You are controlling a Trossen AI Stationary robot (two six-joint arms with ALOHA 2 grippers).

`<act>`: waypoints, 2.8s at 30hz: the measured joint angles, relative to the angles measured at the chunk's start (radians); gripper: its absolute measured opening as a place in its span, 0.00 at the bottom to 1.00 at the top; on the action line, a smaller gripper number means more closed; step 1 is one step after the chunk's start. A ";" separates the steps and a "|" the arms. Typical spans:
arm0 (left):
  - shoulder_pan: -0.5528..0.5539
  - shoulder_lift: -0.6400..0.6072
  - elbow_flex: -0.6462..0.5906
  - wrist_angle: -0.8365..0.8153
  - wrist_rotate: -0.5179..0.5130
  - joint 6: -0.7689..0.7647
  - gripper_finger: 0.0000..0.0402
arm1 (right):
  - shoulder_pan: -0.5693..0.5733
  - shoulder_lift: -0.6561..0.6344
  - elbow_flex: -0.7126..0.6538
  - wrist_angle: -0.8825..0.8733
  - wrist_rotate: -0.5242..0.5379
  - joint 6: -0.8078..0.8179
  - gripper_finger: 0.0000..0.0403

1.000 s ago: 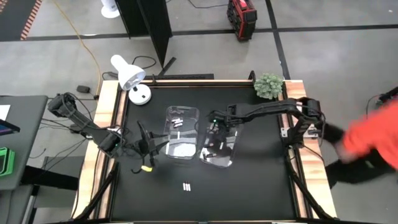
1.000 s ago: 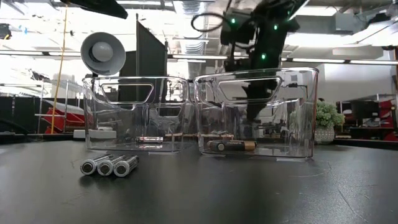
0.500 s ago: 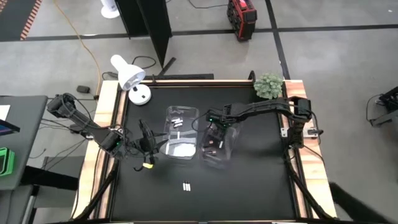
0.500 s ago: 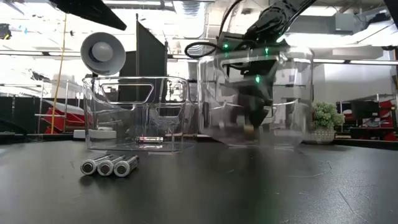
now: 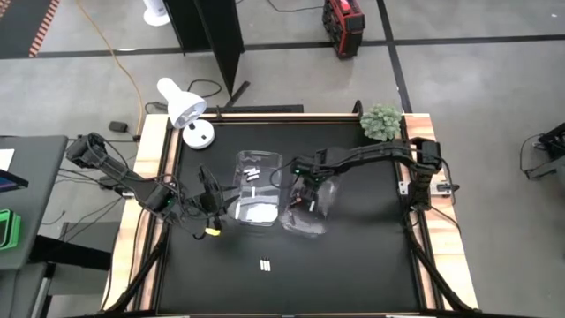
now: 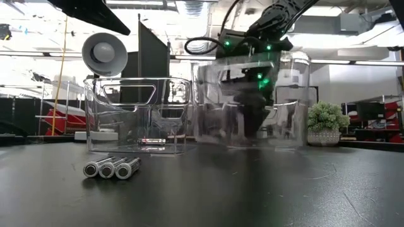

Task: Sort batteries
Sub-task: Put the white battery into the left transparent bin

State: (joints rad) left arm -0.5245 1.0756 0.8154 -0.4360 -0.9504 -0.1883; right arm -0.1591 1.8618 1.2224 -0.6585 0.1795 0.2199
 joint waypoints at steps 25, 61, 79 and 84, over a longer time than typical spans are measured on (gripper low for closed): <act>0.002 0.231 -0.001 0.144 0.447 0.277 0.27 | 0.242 -0.092 0.207 -0.231 0.176 -0.062 0.33; -0.048 0.715 0.241 0.157 0.785 0.875 0.32 | 0.726 -0.368 0.209 -0.261 0.652 0.174 0.33; -0.021 0.782 0.257 0.185 0.818 0.915 0.32 | 0.700 -0.368 0.209 -0.245 0.661 0.165 0.33; -0.020 0.785 0.257 0.185 0.818 0.900 0.32 | 0.700 -0.368 0.209 -0.245 0.661 0.165 0.33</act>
State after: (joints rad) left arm -0.5449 1.8606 1.0725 -0.2513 -0.1327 0.7112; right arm 0.5407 1.4937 1.4315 -0.9033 0.8406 0.3847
